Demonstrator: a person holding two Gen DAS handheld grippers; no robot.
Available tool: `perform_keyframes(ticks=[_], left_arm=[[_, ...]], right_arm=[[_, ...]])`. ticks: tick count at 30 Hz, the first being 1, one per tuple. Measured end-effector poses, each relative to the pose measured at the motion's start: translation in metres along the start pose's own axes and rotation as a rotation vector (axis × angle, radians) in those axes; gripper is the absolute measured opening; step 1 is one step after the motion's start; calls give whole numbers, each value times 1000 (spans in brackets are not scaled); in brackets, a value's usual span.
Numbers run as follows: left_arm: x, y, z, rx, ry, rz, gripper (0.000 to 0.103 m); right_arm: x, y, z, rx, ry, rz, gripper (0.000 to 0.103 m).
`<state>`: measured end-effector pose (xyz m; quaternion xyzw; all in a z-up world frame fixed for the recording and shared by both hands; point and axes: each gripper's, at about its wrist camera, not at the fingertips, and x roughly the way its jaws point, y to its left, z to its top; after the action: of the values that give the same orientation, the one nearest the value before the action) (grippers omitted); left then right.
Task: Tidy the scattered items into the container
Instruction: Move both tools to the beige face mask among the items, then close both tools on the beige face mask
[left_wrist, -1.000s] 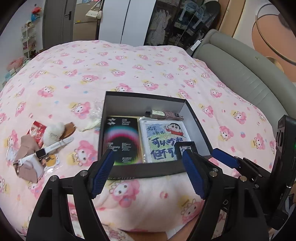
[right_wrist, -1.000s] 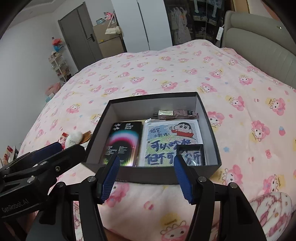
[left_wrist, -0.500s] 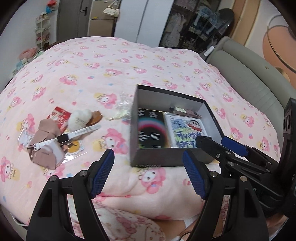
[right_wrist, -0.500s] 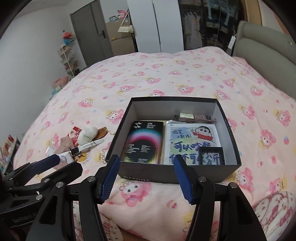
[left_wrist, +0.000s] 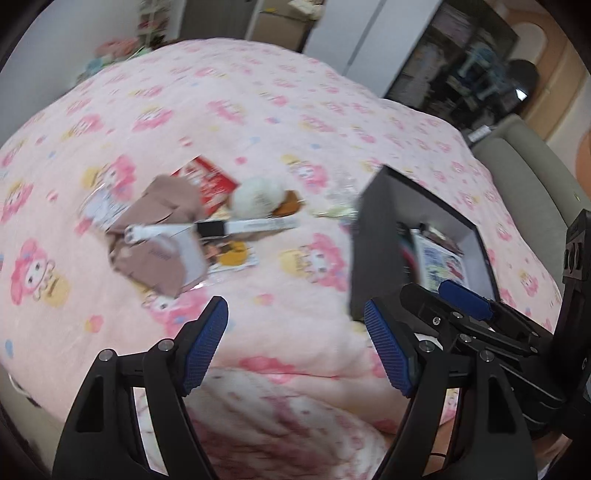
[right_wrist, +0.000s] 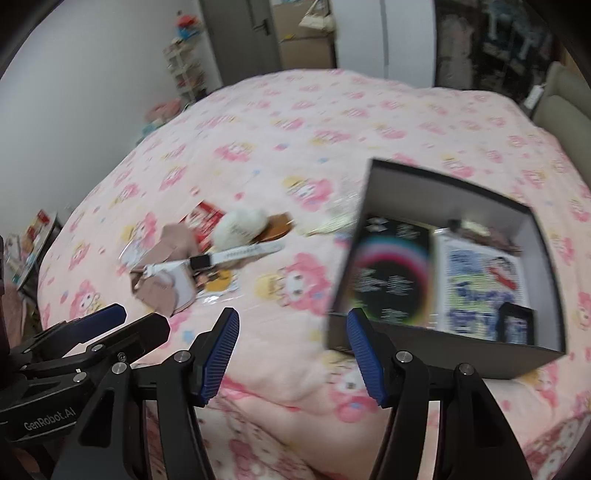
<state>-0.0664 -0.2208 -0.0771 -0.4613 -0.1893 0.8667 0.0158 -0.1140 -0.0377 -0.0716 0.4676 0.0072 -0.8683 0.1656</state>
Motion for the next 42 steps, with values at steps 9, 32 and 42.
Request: perform_keyframes(ticks=[9,32,42], left_arm=[[26,90,6,-236,28,83,76],[101,159,24,-379,124,28,14],[50,51,16,-179,77,-153,3]], right_arm=[[64,38,14,-28,124,101,57],[202,99,24,-51,380,417,20],[94,44,7,-11,224,405,18]])
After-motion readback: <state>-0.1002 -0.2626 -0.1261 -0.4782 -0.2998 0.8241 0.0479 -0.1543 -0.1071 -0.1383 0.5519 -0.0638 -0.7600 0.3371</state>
